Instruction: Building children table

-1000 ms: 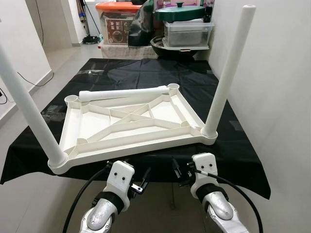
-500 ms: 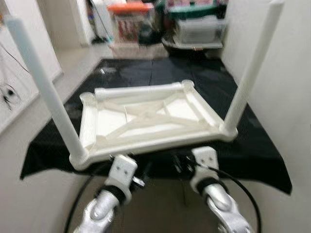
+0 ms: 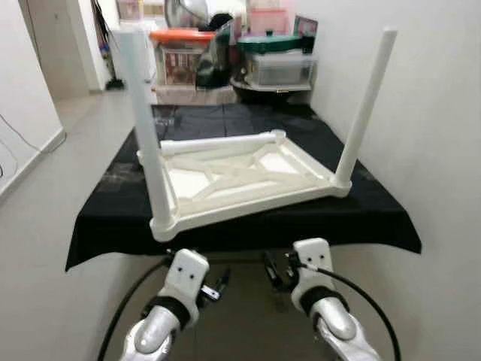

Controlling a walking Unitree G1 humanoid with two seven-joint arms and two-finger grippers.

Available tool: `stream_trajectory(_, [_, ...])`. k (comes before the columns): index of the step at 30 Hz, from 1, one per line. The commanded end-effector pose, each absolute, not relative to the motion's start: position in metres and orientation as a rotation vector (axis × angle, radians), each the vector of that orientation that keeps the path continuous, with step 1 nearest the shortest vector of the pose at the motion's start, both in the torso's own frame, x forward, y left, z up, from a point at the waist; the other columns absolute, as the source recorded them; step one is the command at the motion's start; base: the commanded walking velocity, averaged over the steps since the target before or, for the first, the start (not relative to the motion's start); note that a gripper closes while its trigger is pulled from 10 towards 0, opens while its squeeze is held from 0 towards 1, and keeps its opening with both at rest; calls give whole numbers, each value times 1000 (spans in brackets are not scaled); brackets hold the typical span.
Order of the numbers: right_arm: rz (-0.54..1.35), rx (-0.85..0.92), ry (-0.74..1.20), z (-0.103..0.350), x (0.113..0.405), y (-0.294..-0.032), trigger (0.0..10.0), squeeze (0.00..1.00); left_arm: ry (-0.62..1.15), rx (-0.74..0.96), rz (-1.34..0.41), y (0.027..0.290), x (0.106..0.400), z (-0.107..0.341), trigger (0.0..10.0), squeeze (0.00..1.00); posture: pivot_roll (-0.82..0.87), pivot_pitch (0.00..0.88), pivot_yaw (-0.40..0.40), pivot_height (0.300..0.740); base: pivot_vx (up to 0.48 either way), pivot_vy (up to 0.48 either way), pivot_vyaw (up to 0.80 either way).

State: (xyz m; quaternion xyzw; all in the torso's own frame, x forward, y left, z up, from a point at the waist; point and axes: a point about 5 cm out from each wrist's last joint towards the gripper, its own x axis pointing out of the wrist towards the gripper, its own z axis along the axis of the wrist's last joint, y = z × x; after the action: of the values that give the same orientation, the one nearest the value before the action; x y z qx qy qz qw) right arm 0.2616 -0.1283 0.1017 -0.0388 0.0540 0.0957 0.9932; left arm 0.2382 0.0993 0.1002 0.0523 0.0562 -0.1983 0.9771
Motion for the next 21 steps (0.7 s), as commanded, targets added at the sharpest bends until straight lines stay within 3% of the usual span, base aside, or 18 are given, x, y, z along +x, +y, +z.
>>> stream_trajectory(1, [200, -83, 124, 100, 261, -128, 10000, 0, 114, 109, -393, 100, 238, 100, 10000, 0, 50, 0, -13, 740, 0, 360, 0])
stream_trajectory(11, [340, -89, 107, 103, 258, -113, 10000, 0, 107, 113, -391, 100, 238, 102, 10000, 0, 55, 0, -15, 740, 0, 0, 0])
stream_trajectory(21, [353, -95, 114, 103, 258, -110, 10000, 0, 96, 130, -393, 101, 238, 104, 10000, 0, 59, 0, -9, 740, 0, 0, 748])
